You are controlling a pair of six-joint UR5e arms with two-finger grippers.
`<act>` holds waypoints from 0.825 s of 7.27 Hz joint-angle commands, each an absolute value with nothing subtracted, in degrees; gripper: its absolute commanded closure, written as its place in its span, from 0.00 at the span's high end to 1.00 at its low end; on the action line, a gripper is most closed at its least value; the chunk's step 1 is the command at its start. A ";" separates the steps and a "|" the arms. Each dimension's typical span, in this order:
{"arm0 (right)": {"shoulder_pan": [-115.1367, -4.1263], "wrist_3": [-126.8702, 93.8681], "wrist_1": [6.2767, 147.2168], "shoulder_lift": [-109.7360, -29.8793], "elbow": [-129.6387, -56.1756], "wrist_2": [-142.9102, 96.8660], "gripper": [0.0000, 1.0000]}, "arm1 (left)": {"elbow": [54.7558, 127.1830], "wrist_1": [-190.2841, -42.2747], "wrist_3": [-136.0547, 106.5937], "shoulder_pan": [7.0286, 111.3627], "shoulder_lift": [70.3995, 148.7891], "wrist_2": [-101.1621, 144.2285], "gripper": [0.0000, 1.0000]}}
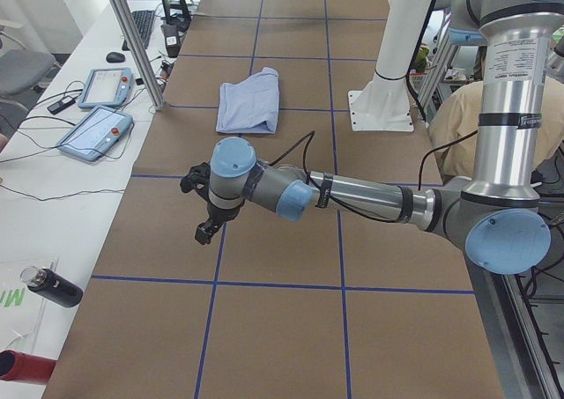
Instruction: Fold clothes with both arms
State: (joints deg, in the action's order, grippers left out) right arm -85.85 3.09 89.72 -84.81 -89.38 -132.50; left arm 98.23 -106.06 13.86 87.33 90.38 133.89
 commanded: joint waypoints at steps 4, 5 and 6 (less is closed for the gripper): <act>-86.13 3.08 89.56 -90.59 -92.62 -132.54 1.00 | 98.27 -105.47 13.10 87.45 90.17 134.12 1.00; -86.13 2.90 89.56 -92.96 -94.90 -132.63 1.00 | 98.09 -105.03 13.10 87.45 90.09 134.12 1.00; -86.13 2.90 89.65 -94.29 -96.14 -132.80 1.00 | 97.74 -103.46 13.18 87.45 90.17 134.12 1.00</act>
